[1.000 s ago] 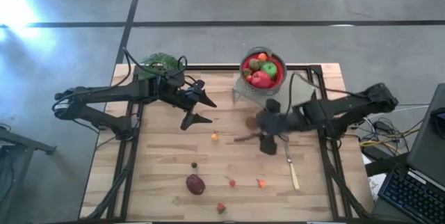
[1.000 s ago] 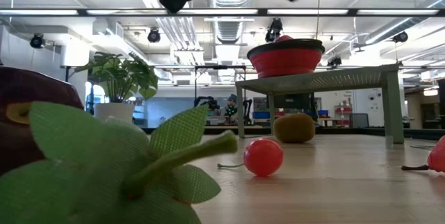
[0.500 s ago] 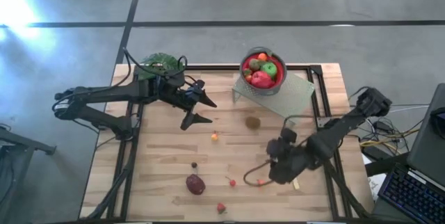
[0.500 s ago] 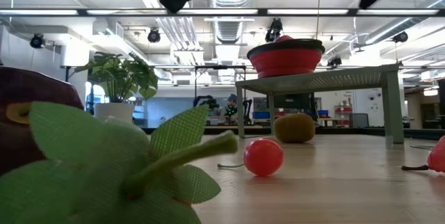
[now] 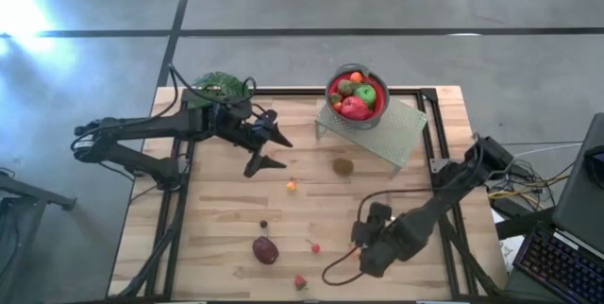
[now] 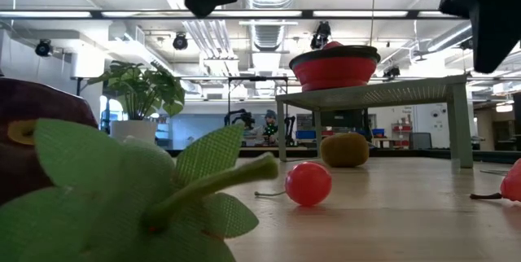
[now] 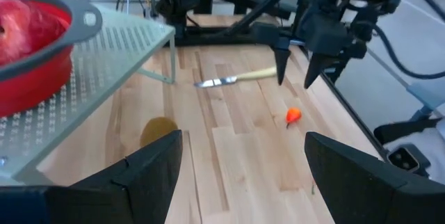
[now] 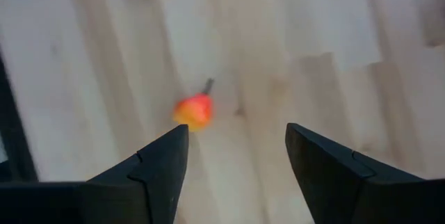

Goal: Pick & Place Fruit
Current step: Put the yellow pear into the red strainer bowl

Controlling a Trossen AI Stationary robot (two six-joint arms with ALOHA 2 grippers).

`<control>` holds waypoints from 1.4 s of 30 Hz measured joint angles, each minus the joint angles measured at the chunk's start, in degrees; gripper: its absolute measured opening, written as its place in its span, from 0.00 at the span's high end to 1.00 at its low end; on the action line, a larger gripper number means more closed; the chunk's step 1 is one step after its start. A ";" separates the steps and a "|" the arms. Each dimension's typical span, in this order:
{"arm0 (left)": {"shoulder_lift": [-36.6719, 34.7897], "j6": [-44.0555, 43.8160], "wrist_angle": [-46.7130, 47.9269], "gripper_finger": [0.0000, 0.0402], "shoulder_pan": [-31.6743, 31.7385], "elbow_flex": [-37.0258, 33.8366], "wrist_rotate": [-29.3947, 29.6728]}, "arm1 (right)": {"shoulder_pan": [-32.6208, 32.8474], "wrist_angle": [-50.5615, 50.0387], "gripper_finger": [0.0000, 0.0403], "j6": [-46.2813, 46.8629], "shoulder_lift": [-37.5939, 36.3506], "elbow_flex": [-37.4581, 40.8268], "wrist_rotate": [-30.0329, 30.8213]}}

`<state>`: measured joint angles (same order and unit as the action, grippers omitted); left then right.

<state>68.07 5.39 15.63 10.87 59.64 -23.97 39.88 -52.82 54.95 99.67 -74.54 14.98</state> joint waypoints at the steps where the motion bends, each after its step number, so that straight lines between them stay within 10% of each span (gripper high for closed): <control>1: 0.00 0.24 0.62 0.23 0.00 0.00 0.01 | 0.00 1.18 0.40 -0.01 0.42 0.00 -0.42; 15: 0.00 0.44 3.85 0.23 -0.02 0.00 0.02 | 0.02 7.41 0.37 -0.46 6.41 0.00 -2.01; 42: 0.00 0.43 4.61 0.23 -0.04 0.00 0.02 | -0.02 10.64 0.66 -1.51 14.39 0.11 -6.07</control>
<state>68.07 5.82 20.24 10.83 59.64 -23.94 39.86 -42.19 53.44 114.06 -74.43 8.91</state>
